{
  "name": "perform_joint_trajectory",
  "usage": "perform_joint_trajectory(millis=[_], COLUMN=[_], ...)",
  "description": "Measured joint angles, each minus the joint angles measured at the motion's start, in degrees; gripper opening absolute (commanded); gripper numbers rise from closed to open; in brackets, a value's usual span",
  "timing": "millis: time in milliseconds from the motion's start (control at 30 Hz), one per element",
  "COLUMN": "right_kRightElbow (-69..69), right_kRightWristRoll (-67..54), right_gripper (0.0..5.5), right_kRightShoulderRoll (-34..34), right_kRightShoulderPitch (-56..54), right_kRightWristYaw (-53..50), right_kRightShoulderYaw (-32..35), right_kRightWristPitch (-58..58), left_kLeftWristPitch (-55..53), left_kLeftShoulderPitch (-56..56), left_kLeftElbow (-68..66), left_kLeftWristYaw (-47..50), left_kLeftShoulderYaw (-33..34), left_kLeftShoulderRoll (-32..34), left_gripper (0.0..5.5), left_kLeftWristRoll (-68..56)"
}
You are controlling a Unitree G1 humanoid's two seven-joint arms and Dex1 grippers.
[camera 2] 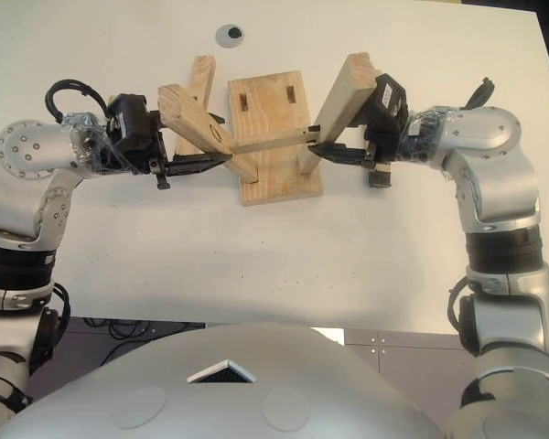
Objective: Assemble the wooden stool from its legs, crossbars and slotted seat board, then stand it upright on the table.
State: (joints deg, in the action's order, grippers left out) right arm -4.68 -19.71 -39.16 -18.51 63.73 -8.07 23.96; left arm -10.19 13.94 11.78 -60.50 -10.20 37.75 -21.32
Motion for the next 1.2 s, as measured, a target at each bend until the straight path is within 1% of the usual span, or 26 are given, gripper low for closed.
perform_joint_trajectory(millis=[133,233,367,467,633,767,867,933,1067,1133,1200], right_kRightElbow=[-0.2,-0.3,1.2,3.1,4.5,4.6,4.8,5.6,5.8,5.8,6.1], right_kRightWristRoll=[0.0,-0.8,-1.2,-2.5,-3.1,-3.0,-2.2,-0.1,-0.5,-0.5,-0.5], right_gripper=[2.17,2.17,2.17,2.17,2.17,2.17,2.96,3.31,4.05,4.29,4.29], right_kRightShoulderRoll=[-0.5,-1.9,-1.8,-1.6,-0.9,-0.1,0.2,0.7,0.3,0.0,-1.5], right_kRightShoulderPitch=[-0.1,-0.1,-0.1,-0.2,-0.2,0.1,0.6,2.8,3.2,3.3,2.6], right_kRightWristYaw=[-0.3,0.0,0.7,1.0,1.0,0.7,-0.2,-1.4,-0.1,1.1,2.1], right_kRightShoulderYaw=[-0.6,-1.0,-1.1,-1.1,-1.1,-1.1,-2.0,-5.3,-5.4,-4.9,-2.4], right_kRightWristPitch=[0.0,0.0,-1.2,-2.1,-2.9,-3.2,-1.7,1.6,3.8,3.7,2.3], left_kLeftWristPitch=[-0.1,-3.3,-7.6,-9.5,-10.6,-9.6,-9.6,-9.4,-9.4,-9.4,-9.4], left_kLeftShoulderPitch=[0.4,3.2,8.5,11.2,12.9,12.9,13.1,13.5,14.2,14.5,14.6], left_kLeftElbow=[0.1,0.6,0.8,0.8,0.7,-0.1,-0.2,0.2,0.5,0.7,1.2], left_kLeftWristYaw=[0.3,-0.2,-2.9,-4.2,-4.5,-5.0,-5.1,-5.4,-5.6,-5.6,-5.6], left_kLeftShoulderYaw=[-0.9,-2.5,-5.4,-6.9,-8.0,-8.3,-8.5,-8.8,-9.4,-9.8,-10.5], left_kLeftShoulderRoll=[0.6,1.9,4.5,5.2,5.5,6.4,6.8,6.9,7.0,7.0,6.8], left_gripper=[2.03,2.03,2.03,2.03,2.03,2.03,2.03,2.03,2.03,2.03,2.03], left_kLeftWristRoll=[0.0,0.0,0.6,1.3,1.7,1.7,1.7,1.7,1.9,2.0,2.2])
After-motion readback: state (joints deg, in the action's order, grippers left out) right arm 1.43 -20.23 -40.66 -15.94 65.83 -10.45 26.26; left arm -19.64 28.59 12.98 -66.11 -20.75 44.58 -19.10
